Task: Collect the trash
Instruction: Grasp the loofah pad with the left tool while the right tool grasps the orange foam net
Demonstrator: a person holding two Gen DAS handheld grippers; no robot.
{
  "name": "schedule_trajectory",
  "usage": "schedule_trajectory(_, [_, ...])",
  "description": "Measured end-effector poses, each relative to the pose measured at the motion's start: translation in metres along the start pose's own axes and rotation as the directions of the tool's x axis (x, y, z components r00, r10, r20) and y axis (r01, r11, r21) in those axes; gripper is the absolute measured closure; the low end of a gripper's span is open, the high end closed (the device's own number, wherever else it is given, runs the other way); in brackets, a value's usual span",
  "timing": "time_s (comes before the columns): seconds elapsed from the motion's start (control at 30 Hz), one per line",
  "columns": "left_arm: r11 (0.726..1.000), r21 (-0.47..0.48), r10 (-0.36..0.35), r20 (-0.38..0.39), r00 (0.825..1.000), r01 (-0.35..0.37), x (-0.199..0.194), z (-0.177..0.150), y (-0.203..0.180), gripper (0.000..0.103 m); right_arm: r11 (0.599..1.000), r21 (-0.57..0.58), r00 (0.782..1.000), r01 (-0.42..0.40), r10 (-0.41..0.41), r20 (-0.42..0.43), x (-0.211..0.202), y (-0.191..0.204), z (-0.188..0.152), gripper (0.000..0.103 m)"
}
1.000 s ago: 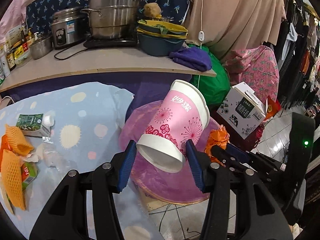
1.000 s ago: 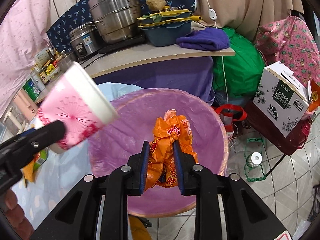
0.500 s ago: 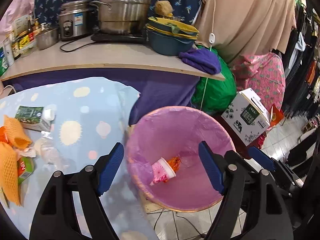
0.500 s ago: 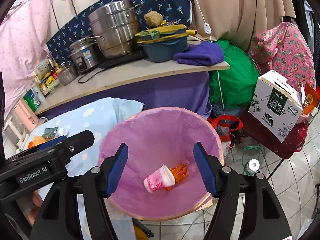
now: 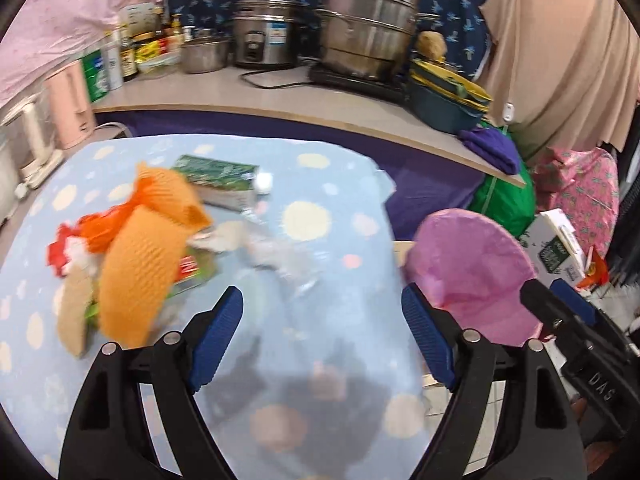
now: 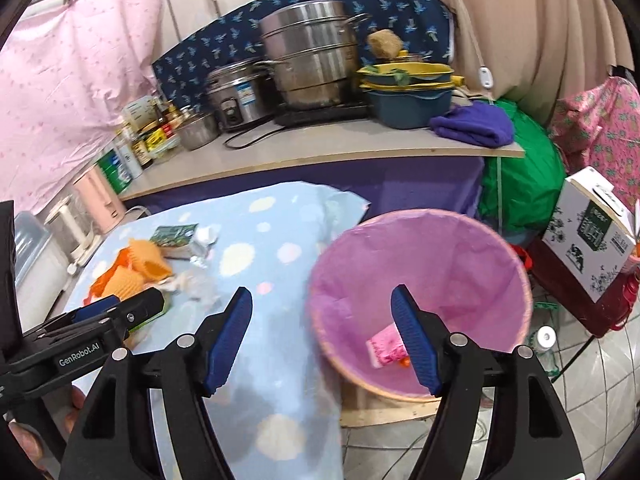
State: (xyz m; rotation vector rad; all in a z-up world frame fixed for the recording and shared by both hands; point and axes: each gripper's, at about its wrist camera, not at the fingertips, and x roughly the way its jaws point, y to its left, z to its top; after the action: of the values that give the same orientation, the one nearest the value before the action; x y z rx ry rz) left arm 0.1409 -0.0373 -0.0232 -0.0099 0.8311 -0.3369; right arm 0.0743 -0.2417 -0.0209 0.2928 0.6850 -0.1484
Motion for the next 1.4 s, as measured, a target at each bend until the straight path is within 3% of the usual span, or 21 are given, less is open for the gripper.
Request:
schedule_trajectory(0.17, [0.994,-0.022,0.107,0.001,0.994,-0.107,-0.021,-0.021,0.051,0.022,0.997,-0.053,0.997,-0.062,0.06,-0.038,0.005,0.046,-0.014,0.034])
schedule_trajectory(0.43, [0.978,-0.085,0.191,-0.013,0.982,-0.191,-0.044,-0.05,0.12,0.021,0.975,-0.151,0.982,-0.164,0.148,-0.117,0.018,0.124,-0.04,0.033])
schedule_trajectory(0.77, [0.943,-0.214,0.245,-0.064,0.967,-0.253,-0.049,-0.078,0.201,0.017,0.935,-0.216,0.949,-0.281,0.237,-0.208,0.05,0.21,-0.065,0.033])
schedule_trajectory(1.0, [0.926,-0.252,0.271,-0.076,0.96,-0.281,-0.046,-0.083,0.238,0.014,0.932,-0.163,0.927,-0.323,0.277,-0.251,0.086,0.24,-0.064,0.033])
schedule_trajectory(1.33, [0.922,-0.269,0.26,-0.1,0.96,-0.278,-0.032,-0.086,0.267,0.014,0.947,-0.078,0.913,-0.313,0.277,-0.301,0.138,0.25,-0.063,0.034])
schedule_trajectory(1.4, [0.921,-0.273,0.259,-0.101,0.961,-0.277,-0.029,-0.086,0.269,0.013,0.945,-0.071,0.907,-0.319,0.283,-0.313,0.144,0.251,-0.065,0.04])
